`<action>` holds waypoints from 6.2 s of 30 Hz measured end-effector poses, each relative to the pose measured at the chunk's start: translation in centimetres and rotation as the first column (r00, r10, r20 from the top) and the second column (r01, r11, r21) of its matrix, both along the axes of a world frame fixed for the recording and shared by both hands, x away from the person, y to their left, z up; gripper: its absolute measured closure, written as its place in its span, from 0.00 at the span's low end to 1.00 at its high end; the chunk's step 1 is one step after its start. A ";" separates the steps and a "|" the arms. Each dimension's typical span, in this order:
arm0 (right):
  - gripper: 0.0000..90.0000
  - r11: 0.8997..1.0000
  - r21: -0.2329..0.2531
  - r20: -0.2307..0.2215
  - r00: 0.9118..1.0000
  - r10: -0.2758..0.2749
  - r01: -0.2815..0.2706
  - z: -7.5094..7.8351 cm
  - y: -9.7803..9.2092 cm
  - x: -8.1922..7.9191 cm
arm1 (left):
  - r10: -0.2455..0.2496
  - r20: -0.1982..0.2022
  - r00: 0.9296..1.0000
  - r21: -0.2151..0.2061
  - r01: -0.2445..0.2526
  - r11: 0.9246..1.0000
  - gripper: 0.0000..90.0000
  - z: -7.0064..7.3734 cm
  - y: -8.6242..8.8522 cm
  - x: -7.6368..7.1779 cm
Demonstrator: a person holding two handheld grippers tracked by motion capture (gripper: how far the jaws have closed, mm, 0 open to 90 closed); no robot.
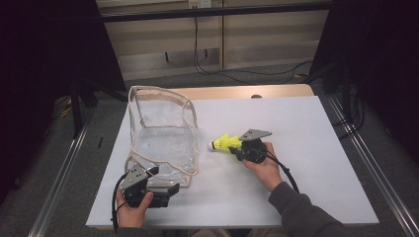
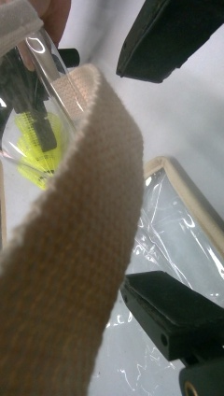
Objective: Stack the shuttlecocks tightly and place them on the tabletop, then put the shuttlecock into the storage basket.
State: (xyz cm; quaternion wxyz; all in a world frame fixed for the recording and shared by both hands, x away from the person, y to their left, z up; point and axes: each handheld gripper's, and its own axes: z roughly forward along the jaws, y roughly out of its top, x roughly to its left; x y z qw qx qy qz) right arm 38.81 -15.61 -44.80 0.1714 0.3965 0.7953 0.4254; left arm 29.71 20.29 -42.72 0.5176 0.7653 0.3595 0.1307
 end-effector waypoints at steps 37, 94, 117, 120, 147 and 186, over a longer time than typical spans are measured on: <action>0.96 0.997 0.021 -0.032 0.997 0.070 -0.069 1.0 -1.0 -0.9 | 0.002 -0.003 1.000 0.008 -0.002 1.000 0.02 0.1 0.0 -0.2; 0.90 0.997 0.039 -0.020 0.997 0.069 -0.068 2.0 -0.8 -1.0 | 0.006 0.005 1.000 -0.004 -0.006 1.000 0.02 0.1 0.1 -0.3; 0.90 0.995 0.049 -0.016 0.996 0.088 -0.087 7.2 -3.3 -1.5 | 0.004 0.002 1.000 -0.003 -0.004 1.000 0.02 0.1 0.1 -0.3; 0.90 0.995 0.045 -0.016 0.995 0.095 -0.094 7.9 -3.4 -1.5 | 0.005 0.004 1.000 -0.007 -0.005 1.000 0.02 0.1 0.1 -0.3; 0.90 0.990 0.057 0.012 0.992 0.127 -0.127 12.8 -2.6 -0.7 | 0.001 0.002 1.000 -0.013 -0.001 1.000 0.02 0.1 0.2 -0.3; 0.90 0.987 0.020 0.050 0.986 0.160 -0.161 17.9 -0.3 0.4 | 0.000 0.001 1.000 -0.015 0.000 1.000 0.02 0.1 0.2 -0.2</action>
